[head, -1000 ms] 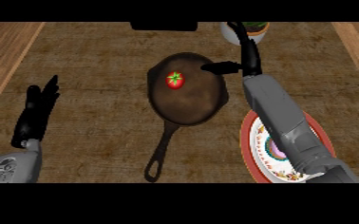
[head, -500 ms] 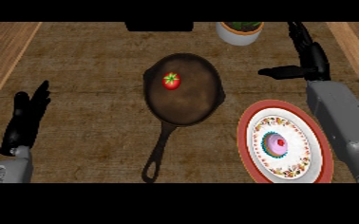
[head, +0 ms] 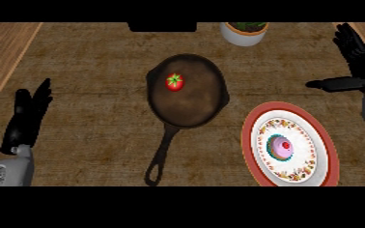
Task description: Pick the tomato from the plate and place it in the pan
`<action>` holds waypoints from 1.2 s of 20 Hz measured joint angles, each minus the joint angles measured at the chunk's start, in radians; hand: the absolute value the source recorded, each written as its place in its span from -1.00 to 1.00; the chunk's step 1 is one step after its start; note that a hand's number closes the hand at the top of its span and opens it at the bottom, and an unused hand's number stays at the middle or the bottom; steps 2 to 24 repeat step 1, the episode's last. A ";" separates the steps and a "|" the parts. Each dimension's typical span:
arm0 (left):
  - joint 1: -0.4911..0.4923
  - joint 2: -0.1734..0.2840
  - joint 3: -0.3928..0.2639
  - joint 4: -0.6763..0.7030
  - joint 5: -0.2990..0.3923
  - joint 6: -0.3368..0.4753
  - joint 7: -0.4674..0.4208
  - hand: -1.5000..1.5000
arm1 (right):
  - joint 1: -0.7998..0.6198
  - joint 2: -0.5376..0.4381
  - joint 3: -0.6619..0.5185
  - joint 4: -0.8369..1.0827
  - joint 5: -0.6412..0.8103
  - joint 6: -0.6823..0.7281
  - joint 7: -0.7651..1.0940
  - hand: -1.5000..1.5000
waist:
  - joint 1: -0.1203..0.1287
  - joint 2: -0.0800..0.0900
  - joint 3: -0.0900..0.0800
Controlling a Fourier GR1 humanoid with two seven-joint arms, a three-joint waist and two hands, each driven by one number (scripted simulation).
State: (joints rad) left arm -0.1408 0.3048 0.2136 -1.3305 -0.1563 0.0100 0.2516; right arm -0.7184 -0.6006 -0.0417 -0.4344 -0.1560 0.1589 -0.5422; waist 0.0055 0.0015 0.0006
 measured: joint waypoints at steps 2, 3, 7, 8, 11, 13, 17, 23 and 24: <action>-0.002 0.002 0.003 0.002 0.000 -0.001 0.002 0.00 | 0.007 -0.024 -0.008 0.004 0.000 0.026 -0.011 -1.00 | 0.001 0.000 0.000; -0.002 0.002 0.003 0.002 0.000 -0.001 0.002 0.00 | 0.007 -0.024 -0.008 0.004 0.000 0.026 -0.011 -1.00 | 0.001 0.000 0.000; -0.002 0.002 0.003 0.002 0.000 -0.001 0.002 0.00 | 0.007 -0.024 -0.008 0.004 0.000 0.026 -0.011 -1.00 | 0.001 0.000 0.000; -0.002 0.002 0.003 0.002 0.000 -0.001 0.002 0.00 | 0.007 -0.024 -0.008 0.004 0.000 0.026 -0.011 -1.00 | 0.001 0.000 0.000; -0.002 0.002 0.003 0.002 0.000 -0.001 0.002 0.00 | 0.007 -0.024 -0.008 0.004 0.000 0.026 -0.011 -1.00 | 0.001 0.000 0.000; -0.002 0.002 0.003 0.002 0.000 -0.001 0.002 0.00 | 0.007 -0.024 -0.008 0.004 0.000 0.026 -0.011 -1.00 | 0.001 0.000 0.000; -0.002 0.002 0.003 0.002 0.000 -0.001 0.002 0.00 | 0.007 -0.024 -0.008 0.004 0.000 0.026 -0.011 -1.00 | 0.001 0.000 0.000; -0.002 0.002 0.003 0.002 0.000 -0.001 0.002 0.00 | 0.007 -0.024 -0.008 0.004 0.000 0.026 -0.011 -1.00 | 0.001 0.000 0.000; -0.002 0.002 0.003 0.002 0.000 -0.001 0.002 0.00 | 0.007 -0.024 -0.008 0.004 0.000 0.026 -0.011 -1.00 | 0.001 0.000 0.000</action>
